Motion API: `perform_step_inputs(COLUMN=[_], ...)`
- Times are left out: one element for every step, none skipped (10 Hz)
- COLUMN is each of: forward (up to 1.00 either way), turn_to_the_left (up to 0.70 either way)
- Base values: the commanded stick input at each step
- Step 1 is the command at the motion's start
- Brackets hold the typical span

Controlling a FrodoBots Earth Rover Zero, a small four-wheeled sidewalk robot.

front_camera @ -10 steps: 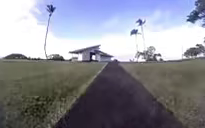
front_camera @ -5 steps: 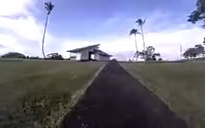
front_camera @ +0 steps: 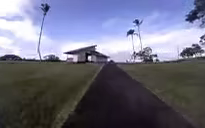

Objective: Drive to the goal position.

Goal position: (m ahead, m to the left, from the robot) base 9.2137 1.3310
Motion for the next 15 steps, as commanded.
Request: perform_step_inputs(forward=[1.0, 1.0, 1.0, 1.0, 1.0, 1.0, 1.0, 1.0, 1.0, 1.0, 1.0, 1.0, 1.0, 1.0, 1.0], turn_to_the_left=[0.0, -0.11, -0.27, -0.27, -0.27, -0.27, -0.27, -0.27, -0.21, 0.0, 0.0, 0.0, 0.0, 0.0, 0.0])
